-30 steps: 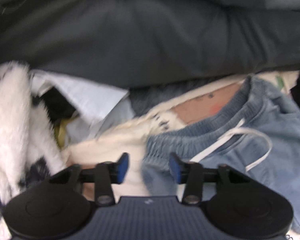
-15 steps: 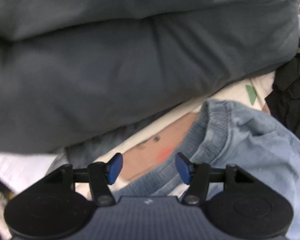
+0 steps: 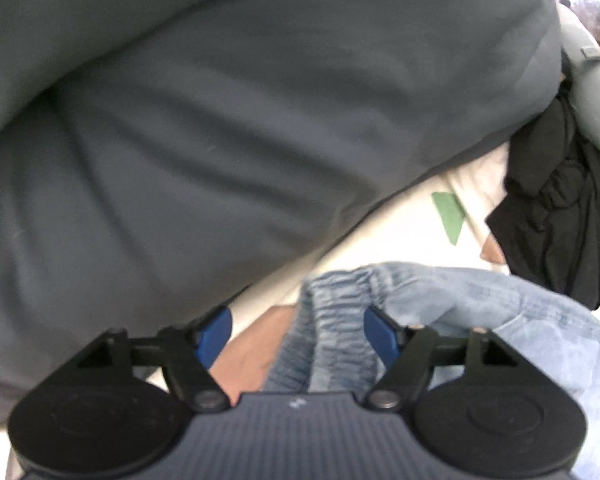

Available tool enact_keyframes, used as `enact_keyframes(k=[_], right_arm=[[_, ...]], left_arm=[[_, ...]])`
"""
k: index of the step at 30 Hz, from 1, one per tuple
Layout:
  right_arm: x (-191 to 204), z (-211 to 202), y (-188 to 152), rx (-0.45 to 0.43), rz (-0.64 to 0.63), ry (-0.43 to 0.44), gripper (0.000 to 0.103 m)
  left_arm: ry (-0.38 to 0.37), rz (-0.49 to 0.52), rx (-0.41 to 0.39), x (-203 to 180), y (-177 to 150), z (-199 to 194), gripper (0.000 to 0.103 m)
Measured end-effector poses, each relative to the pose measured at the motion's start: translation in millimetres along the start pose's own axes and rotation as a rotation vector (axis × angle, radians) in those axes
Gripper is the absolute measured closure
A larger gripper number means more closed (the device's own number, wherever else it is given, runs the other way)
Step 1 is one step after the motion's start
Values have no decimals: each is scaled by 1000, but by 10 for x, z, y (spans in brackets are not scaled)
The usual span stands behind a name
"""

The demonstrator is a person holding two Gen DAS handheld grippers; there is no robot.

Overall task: Fold clothes
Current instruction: 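Open both grippers to release the jeans and lift away, then move the right gripper to the jeans leg hem and grasp it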

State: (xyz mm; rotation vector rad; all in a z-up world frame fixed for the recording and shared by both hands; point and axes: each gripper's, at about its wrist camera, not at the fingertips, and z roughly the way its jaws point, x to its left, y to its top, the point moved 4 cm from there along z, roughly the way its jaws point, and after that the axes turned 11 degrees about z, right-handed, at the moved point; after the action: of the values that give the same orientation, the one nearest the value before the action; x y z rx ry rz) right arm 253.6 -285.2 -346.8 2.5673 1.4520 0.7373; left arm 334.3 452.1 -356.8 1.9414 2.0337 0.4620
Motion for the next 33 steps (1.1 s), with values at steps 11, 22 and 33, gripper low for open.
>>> enact_keyframes(k=[11, 22, 33], right_arm=[[394, 177, -155, 36, -108, 4, 60], [533, 342, -165, 60, -170, -14, 60], [706, 534, 151, 33, -196, 1, 60]], left_arm=[[-104, 109, 17, -240, -24, 255, 23], [29, 132, 6, -430, 218, 649, 34], [142, 288, 28, -605, 311, 696, 32]])
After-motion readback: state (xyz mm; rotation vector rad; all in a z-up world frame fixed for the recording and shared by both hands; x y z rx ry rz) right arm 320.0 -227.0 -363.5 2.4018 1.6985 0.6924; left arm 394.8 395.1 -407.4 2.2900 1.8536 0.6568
